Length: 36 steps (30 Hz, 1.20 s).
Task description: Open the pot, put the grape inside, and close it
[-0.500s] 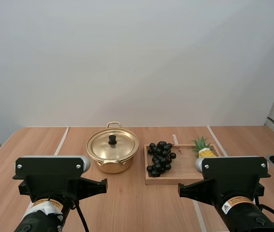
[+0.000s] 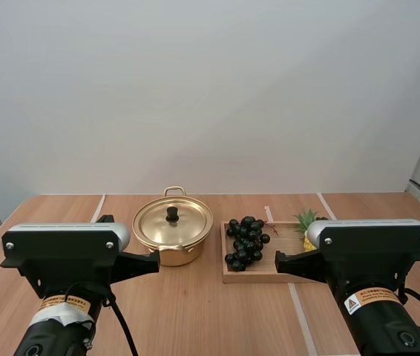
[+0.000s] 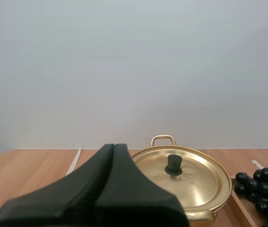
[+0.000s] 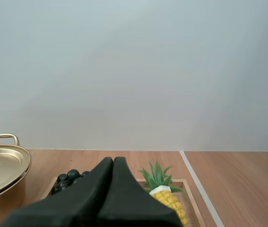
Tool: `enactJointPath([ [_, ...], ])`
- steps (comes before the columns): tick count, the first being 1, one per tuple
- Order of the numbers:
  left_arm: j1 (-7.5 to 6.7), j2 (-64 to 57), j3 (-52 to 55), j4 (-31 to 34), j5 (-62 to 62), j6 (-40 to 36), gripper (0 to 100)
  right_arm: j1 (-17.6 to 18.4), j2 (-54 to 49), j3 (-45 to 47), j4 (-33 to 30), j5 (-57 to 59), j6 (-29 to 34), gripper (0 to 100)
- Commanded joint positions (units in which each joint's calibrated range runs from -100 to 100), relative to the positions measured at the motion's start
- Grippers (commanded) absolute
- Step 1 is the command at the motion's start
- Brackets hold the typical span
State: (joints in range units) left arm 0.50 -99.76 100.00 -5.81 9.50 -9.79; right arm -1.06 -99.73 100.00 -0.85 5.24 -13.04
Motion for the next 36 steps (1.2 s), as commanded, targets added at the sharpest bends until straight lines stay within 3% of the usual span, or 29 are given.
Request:
enactJointPath([
  [1, -0.13, -0.24, 0.0, 0.35, -1.95, -0.09, 0, -0.17, -0.27, 0.0, 0.21, -1.17, 0.0, 0],
  [26, -0.13, -0.24, 0.0, 0.35, -1.95, -0.09, 0, -0.17, -0.27, 0.0, 0.21, -1.34, 0.0, 0],
  [29, -0.13, -0.24, 0.0, 0.34, 2.4, -0.09, 0, -0.17, -0.27, 0.0, 0.11, -1.9, 0.0, 0],
  [32, -0.13, -0.24, 0.0, 1.27, -1.12, 1.38, 0, -0.17, -0.27, 0.0, -5.96, -6.56, -1.47, 0],
  [36, -0.13, -0.24, 0.0, 8.12, -22.15, 10.45, 0, -0.17, -0.27, 0.0, -13.01, -27.54, -2.99, 0],
])
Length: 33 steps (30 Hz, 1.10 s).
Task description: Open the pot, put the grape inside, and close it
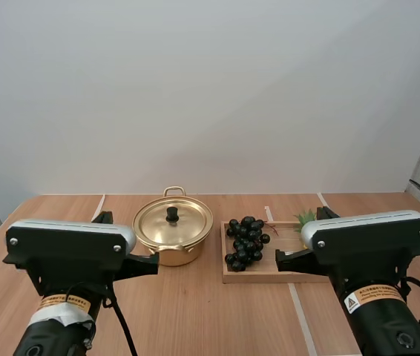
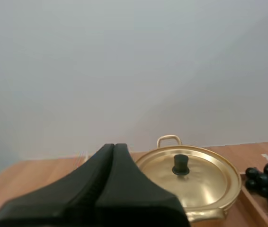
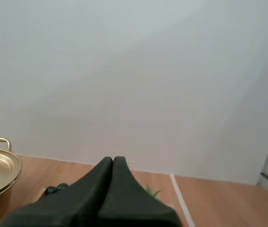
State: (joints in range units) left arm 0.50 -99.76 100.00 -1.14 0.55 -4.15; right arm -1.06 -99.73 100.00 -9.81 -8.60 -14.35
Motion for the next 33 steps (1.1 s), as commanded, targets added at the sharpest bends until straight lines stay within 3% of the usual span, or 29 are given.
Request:
enactJointPath([
  [1, -0.13, -0.24, 0.0, 4.29, -20.12, 7.27, 0, -0.17, -0.27, 0.0, -4.05, -19.78, -2.96, 0],
  [4, -0.13, -0.24, 0.0, 4.43, -37.31, 10.37, 0, -0.17, -0.27, 0.0, -3.66, -35.2, -7.92, 0],
  [6, -0.13, -0.24, -0.47, 3.44, -40.28, 11.02, 0, -0.17, -0.27, 0.0, -1.25, -37.29, -8.36, 0],
  [8, -0.13, -0.24, -4.04, -3.01, -37.43, 11.02, 0, -0.17, -0.27, -2.57, 5.08, -33.76, -8.36, 0],
  [11, -0.13, -0.24, -11.21, -12.98, -27.45, 13.98, 0, -0.17, -0.27, -11.47, 14.56, -13.36, -11.72, 0],
  [14, -0.13, 1.32, -18.81, -16.24, -15.93, 16.11, 0, -0.17, 1.41, -21.7, 15.77, 7.55, -12.28, 0],
  [19, -0.13, 8.43, -31.44, -16.24, -5.87, 16.11, 0, -0.17, 10.97, -40.75, 15.77, 28.53, -10.48, 0],
  [22, -0.05, 13.78, -41.6, -16.24, 2.28, 15.69, 0, -0.17, 17.63, -55.28, 15.77, 41.05, -7.04, 0],
  [29, -0.05, 26.59, -66.61, -15.75, 20.87, 14.71, 0, -0.17, 37.08, -88.74, 14.67, 74.17, -5.36, 0],
  [33, -0.05, 34.54, -79.55, -6.27, 31.74, 6.05, 0, -0.17, 47.69, -105.72, 12.56, 91.15, -1.01, 0],
])
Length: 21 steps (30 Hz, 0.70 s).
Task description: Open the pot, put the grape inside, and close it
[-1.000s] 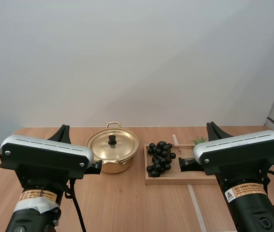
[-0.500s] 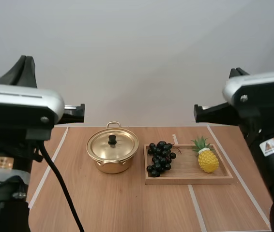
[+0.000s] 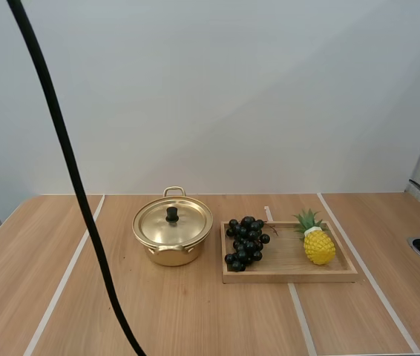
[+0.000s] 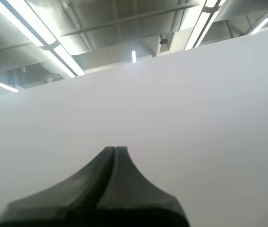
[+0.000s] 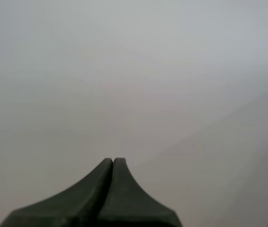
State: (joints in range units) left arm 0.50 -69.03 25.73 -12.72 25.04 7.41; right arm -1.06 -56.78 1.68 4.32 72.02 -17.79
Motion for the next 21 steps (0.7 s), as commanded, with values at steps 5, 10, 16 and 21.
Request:
enactJointPath([
  [5, -0.05, 13.69, -19.0, 24.17, 31.2, -22.51, 0, -0.17, 14.62, -20.17, -2.94, 27.92, 2.83, 0],
  [10, -0.05, 21.57, -27.85, 23.71, 43.33, -17.57, 0, -0.17, 19.43, -21.74, -2.94, 27.98, 2.83, 0],
  [16, -0.05, 25.94, -31.54, 22.79, 52.01, -14.76, 0, -0.17, 20.24, -21.63, -2.94, 27.98, 2.83, 0],
  [21, -0.05, 26.2, -31.54, 18.11, 55.78, -14.76, 0, -0.17, 20.09, -21.63, -2.94, 27.98, 2.83, 0],
])
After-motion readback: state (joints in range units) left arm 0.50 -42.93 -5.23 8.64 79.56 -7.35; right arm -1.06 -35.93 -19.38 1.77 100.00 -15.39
